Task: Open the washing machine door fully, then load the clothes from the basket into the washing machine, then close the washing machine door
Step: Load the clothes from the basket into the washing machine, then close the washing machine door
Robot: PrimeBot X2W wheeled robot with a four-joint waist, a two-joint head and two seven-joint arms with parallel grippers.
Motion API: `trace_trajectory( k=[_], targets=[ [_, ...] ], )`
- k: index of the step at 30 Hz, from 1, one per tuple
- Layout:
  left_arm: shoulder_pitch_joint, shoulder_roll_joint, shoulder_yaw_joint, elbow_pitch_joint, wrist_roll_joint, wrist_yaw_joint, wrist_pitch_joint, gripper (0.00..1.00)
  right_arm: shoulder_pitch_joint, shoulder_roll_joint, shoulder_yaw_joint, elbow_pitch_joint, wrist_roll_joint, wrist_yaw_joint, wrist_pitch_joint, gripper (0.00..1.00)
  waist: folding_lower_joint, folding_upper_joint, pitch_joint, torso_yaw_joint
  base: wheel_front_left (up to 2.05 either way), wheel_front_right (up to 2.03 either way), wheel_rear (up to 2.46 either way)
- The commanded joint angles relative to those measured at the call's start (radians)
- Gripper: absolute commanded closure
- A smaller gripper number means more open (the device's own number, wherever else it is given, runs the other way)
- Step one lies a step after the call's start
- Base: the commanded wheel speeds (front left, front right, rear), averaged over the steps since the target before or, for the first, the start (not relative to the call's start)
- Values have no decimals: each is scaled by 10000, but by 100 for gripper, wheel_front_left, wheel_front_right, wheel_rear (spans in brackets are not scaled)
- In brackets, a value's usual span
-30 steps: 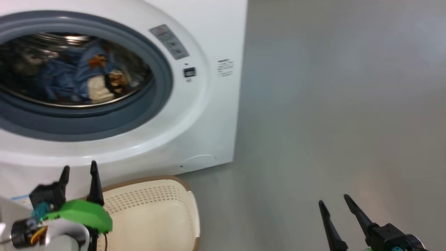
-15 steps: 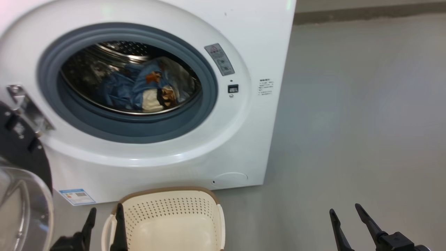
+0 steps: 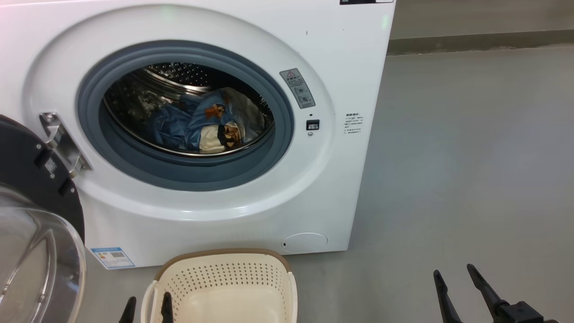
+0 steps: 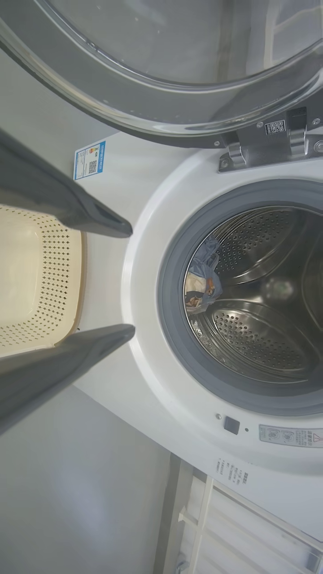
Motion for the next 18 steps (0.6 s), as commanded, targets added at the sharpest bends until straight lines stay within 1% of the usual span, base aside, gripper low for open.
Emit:
trace_trajectory(
  k=[1,18],
  targets=[
    [-218,86,310,-326,23,-5,-63,0,-181,-127,199,-276,-39,16,-49,0,0,0,14,22,0,0,0],
    [-336,86,358,-423,132,-121,-63,0,-324,-127,307,-226,-64,16,-49,0,0,0,64,-90,0,0,0]
  ],
)
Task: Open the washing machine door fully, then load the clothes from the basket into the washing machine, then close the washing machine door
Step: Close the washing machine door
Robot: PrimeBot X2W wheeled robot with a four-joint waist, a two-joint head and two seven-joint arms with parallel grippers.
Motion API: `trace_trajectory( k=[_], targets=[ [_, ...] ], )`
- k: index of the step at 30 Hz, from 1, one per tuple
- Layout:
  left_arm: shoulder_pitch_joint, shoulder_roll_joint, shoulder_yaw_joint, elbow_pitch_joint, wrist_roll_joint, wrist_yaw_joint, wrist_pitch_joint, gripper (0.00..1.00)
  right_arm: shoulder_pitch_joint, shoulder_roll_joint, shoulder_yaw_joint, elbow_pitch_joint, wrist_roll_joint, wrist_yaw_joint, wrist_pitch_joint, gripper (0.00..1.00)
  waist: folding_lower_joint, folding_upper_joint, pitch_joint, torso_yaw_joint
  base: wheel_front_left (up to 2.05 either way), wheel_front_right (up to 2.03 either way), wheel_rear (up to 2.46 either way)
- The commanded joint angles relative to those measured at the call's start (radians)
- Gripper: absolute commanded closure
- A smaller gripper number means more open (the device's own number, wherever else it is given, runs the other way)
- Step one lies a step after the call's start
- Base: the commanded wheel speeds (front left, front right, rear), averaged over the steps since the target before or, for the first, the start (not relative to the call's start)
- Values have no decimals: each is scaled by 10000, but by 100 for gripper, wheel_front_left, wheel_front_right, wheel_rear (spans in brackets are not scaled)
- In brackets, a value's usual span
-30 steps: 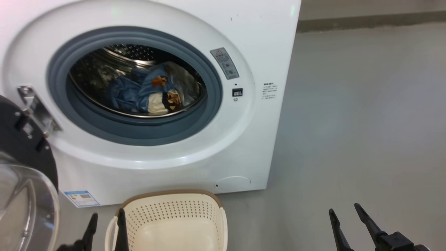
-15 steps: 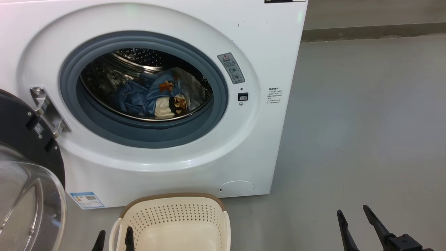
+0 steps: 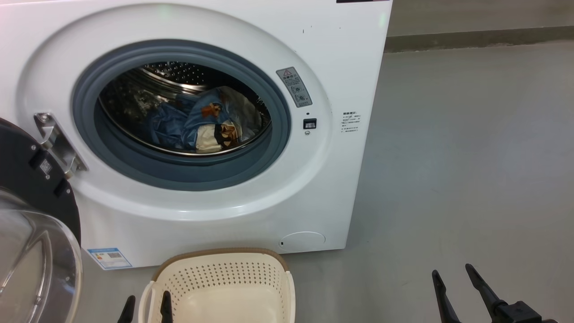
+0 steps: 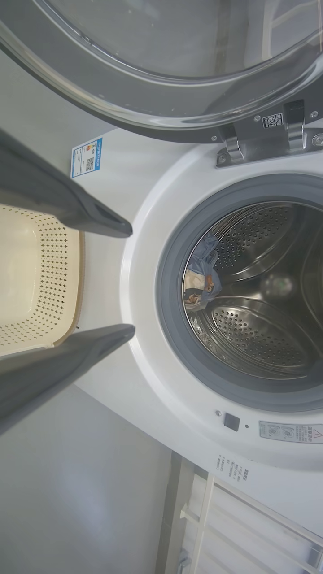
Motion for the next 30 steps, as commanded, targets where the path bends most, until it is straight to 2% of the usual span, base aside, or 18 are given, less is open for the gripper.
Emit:
trace_trajectory(
  k=[1,30],
  targets=[
    [-339,65,344,-313,100,-33,-63,0,-310,-127,319,-227,-49,16,-49,0,0,0,-1,-14,0,0,0],
    [-405,64,465,-419,76,-92,-63,0,-369,-127,299,-228,-96,16,-49,0,0,0,80,-189,0,0,0]
  ],
)
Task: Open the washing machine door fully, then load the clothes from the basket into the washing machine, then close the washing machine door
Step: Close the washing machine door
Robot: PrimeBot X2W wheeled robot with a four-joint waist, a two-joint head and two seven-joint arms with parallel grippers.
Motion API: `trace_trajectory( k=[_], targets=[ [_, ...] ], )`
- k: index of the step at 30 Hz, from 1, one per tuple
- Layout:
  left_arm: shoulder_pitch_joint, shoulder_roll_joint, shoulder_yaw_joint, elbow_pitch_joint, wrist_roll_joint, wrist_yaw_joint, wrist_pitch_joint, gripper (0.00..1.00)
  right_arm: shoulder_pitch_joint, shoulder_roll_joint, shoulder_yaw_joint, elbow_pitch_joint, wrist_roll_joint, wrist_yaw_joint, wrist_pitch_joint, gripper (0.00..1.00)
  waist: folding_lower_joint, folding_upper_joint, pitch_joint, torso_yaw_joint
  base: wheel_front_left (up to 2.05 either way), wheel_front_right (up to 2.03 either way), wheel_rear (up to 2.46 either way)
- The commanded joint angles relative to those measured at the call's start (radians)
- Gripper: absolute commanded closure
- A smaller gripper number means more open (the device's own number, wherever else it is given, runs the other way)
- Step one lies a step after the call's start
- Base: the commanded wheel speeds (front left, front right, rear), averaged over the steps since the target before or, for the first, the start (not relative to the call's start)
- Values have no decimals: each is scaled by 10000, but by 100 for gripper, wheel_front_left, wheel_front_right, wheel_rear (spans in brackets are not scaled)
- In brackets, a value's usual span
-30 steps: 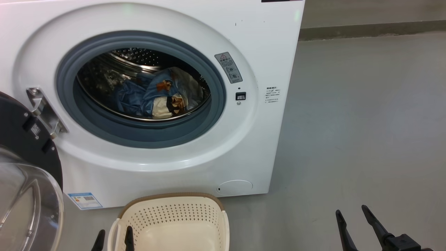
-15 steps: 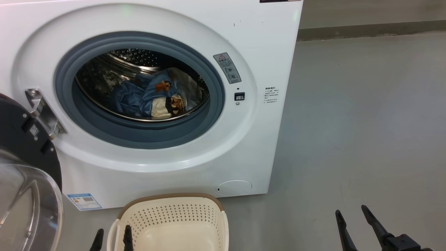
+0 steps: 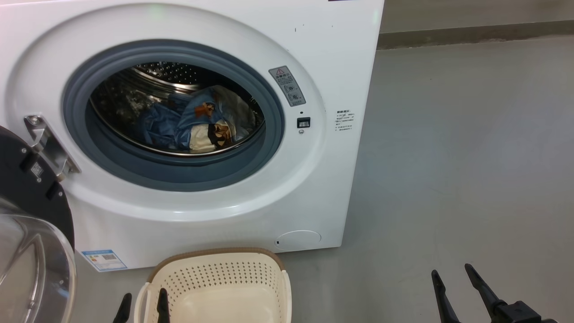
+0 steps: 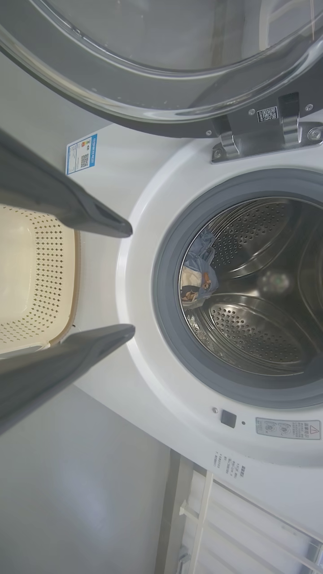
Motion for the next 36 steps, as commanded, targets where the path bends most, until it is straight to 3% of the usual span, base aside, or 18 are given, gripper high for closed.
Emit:
trace_trajectory(
  k=[1,14,36],
  targets=[
    [-402,62,353,-298,74,-17,-63,0,-362,-127,254,-232,-97,16,-49,0,0,0,3,-3,0,0,0],
    [-418,62,387,-274,151,112,-63,0,-346,-127,253,-249,-140,16,-49,0,0,0,25,48,-14,14,0],
    [-403,62,427,-346,109,138,-63,0,-377,-127,259,-202,-167,16,-49,0,0,0,82,43,-95,95,0]
  ],
)
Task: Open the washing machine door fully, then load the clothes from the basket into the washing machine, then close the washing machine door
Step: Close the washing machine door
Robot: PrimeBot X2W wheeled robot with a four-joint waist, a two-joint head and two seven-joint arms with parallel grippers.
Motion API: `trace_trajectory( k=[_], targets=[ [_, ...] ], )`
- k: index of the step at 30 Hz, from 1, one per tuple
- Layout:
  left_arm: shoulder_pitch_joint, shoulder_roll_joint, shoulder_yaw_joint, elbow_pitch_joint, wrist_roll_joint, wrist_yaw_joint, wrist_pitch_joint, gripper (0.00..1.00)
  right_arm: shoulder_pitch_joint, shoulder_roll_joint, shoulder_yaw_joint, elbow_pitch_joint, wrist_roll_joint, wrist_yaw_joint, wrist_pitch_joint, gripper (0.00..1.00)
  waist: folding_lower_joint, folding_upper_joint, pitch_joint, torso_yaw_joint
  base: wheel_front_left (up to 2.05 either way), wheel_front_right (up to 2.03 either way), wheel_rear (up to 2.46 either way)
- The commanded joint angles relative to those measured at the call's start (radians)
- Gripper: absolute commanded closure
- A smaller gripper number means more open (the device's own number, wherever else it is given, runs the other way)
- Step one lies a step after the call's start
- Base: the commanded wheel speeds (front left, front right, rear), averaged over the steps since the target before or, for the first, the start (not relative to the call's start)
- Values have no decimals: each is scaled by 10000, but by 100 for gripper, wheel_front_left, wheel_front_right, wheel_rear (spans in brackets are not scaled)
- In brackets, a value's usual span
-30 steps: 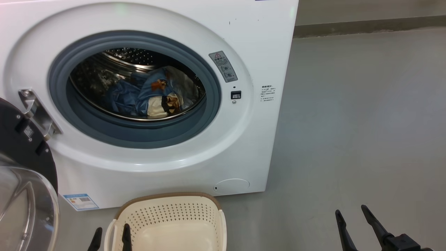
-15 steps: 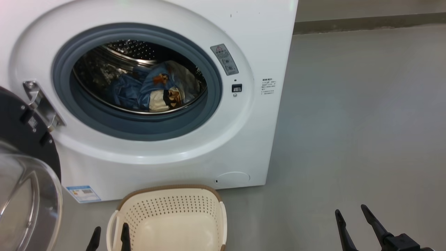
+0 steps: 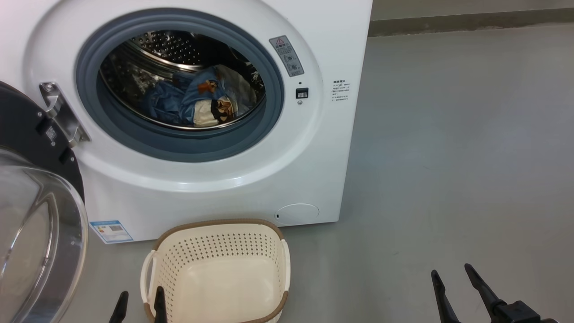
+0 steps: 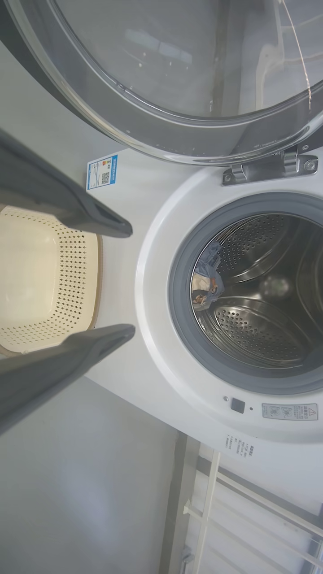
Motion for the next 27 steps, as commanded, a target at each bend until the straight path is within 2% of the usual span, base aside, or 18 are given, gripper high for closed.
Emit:
trace_trajectory(
  k=[1,15,21,27],
  targets=[
    [-365,60,317,-295,21,33,-63,0,-360,-127,261,-219,-126,16,-49,0,-1,0,-5,-4,0,0,0],
    [-409,60,276,-283,97,23,-63,0,-294,-127,191,-278,-111,16,-49,0,-1,0,-7,232,0,0,0],
    [-393,60,498,-313,97,102,-63,0,-297,-127,232,-303,-98,16,-49,0,-1,0,-58,853,0,0,0],
    [-332,60,776,-370,144,178,-63,0,-324,-127,278,-237,-68,16,-49,0,-1,0,-208,1800,0,0,0]
  ],
)
